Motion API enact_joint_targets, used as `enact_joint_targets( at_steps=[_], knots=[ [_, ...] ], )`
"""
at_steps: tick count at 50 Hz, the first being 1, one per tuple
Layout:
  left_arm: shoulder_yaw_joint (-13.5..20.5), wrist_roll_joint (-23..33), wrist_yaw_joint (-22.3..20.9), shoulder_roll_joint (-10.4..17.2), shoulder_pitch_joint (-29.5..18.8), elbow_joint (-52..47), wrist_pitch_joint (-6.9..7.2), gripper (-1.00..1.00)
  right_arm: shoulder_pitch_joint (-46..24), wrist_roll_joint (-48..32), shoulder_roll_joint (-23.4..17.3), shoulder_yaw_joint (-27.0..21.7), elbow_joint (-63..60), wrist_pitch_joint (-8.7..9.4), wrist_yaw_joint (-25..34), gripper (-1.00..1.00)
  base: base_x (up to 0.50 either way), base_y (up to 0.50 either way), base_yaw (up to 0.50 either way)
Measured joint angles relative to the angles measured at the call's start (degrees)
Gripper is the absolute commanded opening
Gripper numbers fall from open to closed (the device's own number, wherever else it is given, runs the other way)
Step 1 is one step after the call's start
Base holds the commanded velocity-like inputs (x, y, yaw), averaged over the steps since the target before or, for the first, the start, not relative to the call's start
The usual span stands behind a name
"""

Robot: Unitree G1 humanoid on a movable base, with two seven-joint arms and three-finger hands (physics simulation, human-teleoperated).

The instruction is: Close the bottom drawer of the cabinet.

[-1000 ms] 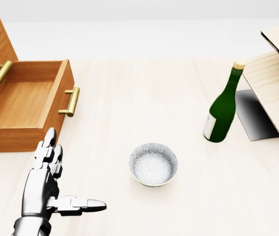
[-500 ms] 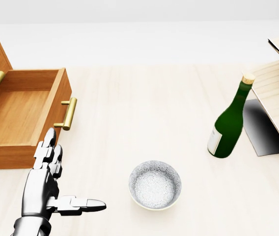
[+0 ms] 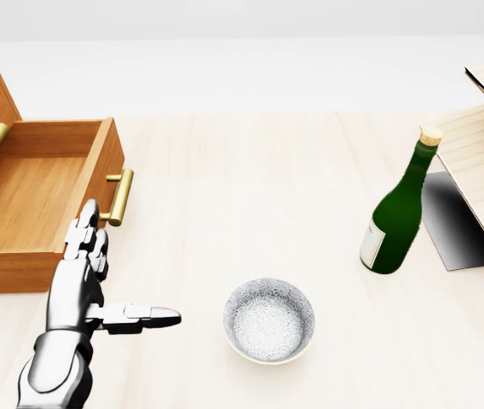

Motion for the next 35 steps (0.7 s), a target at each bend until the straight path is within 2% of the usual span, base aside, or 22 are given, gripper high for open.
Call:
enact_joint_targets(
  at_steps=[6,25,35],
  knots=[
    [0.9,-0.8,0.8,1.3,-5.1,8.1,-2.21,1.0,0.0,-0.5,0.2,0.4,0.1,0.0,0.2,1.0,0.0,0.0,0.0],
    [2.3,-1.7,2.9,4.6,-19.3,36.6,-2.21,1.0,0.0,-1.0,0.5,0.9,0.2,0.0,0.6,1.0,0.0,0.0,0.0],
    [3.1,-2.7,3.0,6.1,-24.1,47.0,-2.21,1.0,0.2,-1.7,0.8,1.6,0.6,0.0,1.0,1.0,0.0,0.0,0.0]
  ],
)
